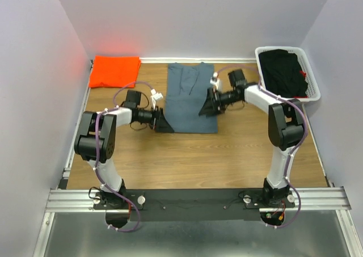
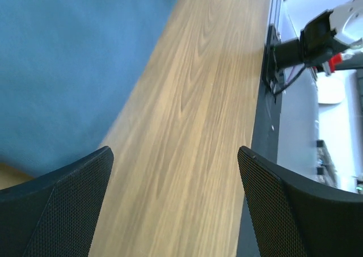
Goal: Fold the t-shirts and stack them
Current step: Fold the folded rectangular tshirt in 1/3 of the way, then grab one side of the 2/3 rectangular tshirt with both arms
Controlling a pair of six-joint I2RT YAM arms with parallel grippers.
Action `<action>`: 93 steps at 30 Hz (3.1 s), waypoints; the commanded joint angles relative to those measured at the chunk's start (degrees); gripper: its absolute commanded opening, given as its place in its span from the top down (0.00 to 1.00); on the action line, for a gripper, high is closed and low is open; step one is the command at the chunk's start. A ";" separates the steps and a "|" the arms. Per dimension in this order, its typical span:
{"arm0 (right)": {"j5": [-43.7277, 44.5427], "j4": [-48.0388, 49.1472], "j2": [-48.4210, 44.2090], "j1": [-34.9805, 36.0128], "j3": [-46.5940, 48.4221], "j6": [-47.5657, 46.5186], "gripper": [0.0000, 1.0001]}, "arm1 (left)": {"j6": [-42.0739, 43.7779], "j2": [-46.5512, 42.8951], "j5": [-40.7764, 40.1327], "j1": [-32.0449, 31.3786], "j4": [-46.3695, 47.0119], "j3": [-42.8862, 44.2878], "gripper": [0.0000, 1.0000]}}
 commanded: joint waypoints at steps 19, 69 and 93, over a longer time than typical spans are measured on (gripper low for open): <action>1.35 1.50 30.32 -5.31 39.21 1.79 0.02 | -37.17 26.49 -9.63 0.84 35.69 28.52 0.02; 43.27 -3.42 -9.23 15.70 -11.77 -45.85 0.55 | 59.50 -14.45 -35.65 -9.53 -14.40 5.05 0.14; 43.02 -3.41 -10.19 15.70 -11.51 -43.83 0.99 | 64.69 -13.75 -35.57 -9.53 -19.15 4.09 0.25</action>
